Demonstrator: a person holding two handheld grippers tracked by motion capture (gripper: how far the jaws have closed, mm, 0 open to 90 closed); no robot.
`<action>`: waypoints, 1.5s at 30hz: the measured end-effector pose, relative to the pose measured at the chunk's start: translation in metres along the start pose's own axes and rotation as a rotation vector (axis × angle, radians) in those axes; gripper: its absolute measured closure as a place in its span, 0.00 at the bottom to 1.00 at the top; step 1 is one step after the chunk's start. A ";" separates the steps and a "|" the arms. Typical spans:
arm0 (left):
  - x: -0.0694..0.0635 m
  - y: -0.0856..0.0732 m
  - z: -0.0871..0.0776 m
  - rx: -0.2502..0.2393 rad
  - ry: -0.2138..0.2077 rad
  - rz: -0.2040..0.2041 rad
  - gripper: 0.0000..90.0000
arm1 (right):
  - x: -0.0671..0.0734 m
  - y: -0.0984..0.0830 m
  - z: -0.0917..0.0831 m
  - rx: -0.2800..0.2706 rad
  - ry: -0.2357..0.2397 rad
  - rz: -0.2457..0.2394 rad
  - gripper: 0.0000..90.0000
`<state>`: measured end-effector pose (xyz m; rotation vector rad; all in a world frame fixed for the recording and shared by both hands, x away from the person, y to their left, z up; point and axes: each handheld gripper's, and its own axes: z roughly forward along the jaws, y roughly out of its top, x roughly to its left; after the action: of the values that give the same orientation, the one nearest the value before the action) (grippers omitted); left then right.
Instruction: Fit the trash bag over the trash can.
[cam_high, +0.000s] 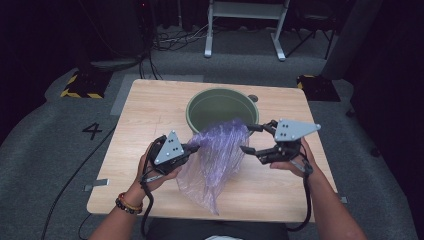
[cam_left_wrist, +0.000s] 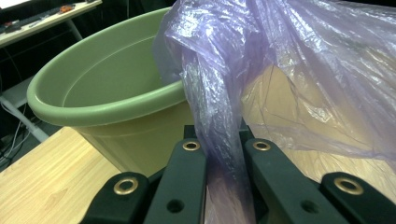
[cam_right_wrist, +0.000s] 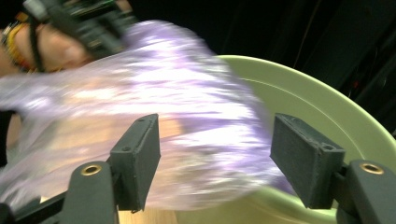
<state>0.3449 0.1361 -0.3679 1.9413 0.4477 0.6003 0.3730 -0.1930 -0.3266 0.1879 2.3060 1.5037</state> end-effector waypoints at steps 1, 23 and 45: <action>0.001 0.001 0.001 0.003 0.002 -0.007 0.99 | 0.007 -0.001 0.002 -0.005 0.003 -0.025 0.35; 0.012 0.011 0.001 0.007 0.023 -0.018 0.97 | 0.029 0.007 0.026 0.012 -0.137 -0.202 1.00; 0.027 0.016 0.001 0.026 0.036 -0.042 0.88 | 0.001 -0.002 0.014 -0.042 0.047 -0.014 0.39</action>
<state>0.3677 0.1435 -0.3478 1.9434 0.5197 0.6062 0.3775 -0.1812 -0.3339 0.1266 2.3048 1.5641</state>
